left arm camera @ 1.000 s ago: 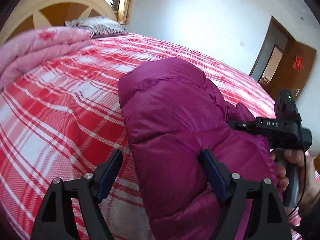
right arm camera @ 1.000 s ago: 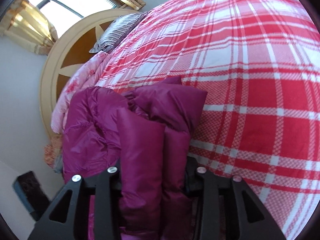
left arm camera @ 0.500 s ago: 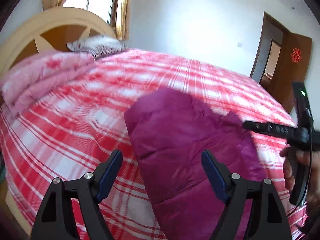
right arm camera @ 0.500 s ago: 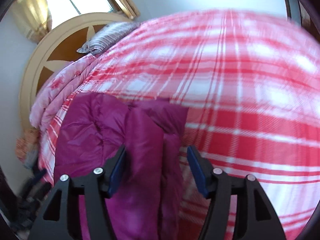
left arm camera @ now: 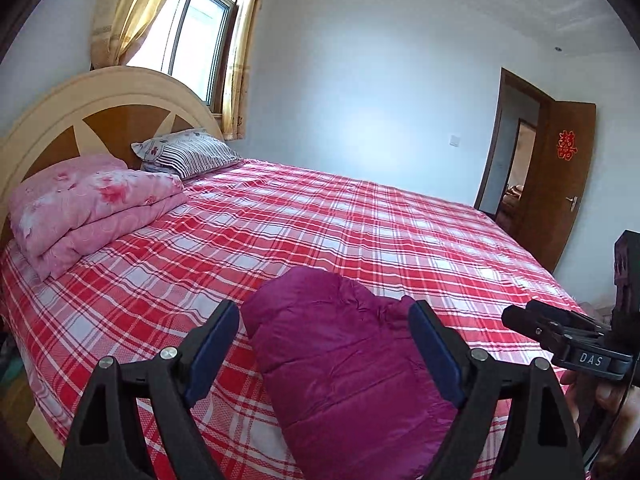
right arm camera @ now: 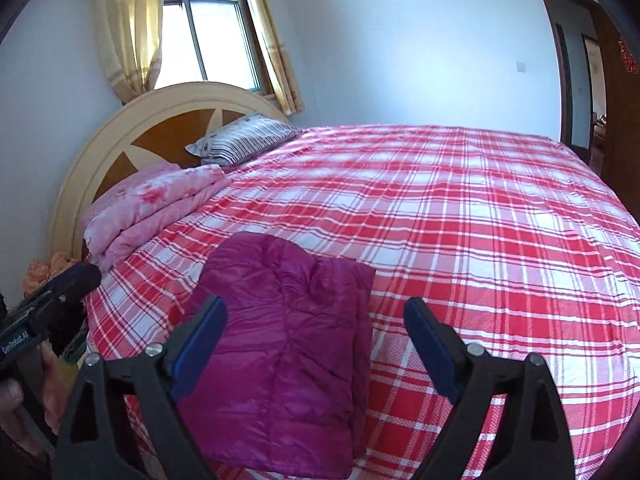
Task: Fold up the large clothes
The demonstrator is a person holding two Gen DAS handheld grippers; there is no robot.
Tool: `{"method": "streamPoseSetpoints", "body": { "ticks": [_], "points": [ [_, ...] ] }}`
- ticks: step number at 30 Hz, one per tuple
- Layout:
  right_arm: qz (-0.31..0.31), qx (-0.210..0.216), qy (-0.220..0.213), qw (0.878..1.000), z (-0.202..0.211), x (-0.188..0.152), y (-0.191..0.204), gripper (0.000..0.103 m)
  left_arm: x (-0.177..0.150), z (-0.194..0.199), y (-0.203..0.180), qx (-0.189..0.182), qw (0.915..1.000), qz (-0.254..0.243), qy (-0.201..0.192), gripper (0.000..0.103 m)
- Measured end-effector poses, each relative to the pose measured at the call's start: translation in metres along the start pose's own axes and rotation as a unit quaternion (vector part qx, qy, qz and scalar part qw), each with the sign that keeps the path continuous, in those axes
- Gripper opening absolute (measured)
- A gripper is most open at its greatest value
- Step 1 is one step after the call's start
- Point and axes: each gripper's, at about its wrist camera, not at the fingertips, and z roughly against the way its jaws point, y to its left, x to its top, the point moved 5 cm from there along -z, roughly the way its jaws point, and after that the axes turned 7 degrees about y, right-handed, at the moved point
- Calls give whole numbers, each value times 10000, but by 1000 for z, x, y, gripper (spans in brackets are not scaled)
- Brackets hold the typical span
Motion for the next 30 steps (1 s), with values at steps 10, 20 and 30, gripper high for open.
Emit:
{"method": "streamPoseSetpoints", "body": {
  "ticks": [10,20,30],
  "points": [
    [227,-28,-577,9981,34,3,18,101,2,-1,9,45,9999,113,-39,87],
    [324,38,-591,9977,34,-4,26,101,-1,-3,4,58,10000,30,-29,87],
    [212,38,-606,9979,34,-9,21,101,-1,-4,3,68,10000,29,-14,87]
  ]
}}
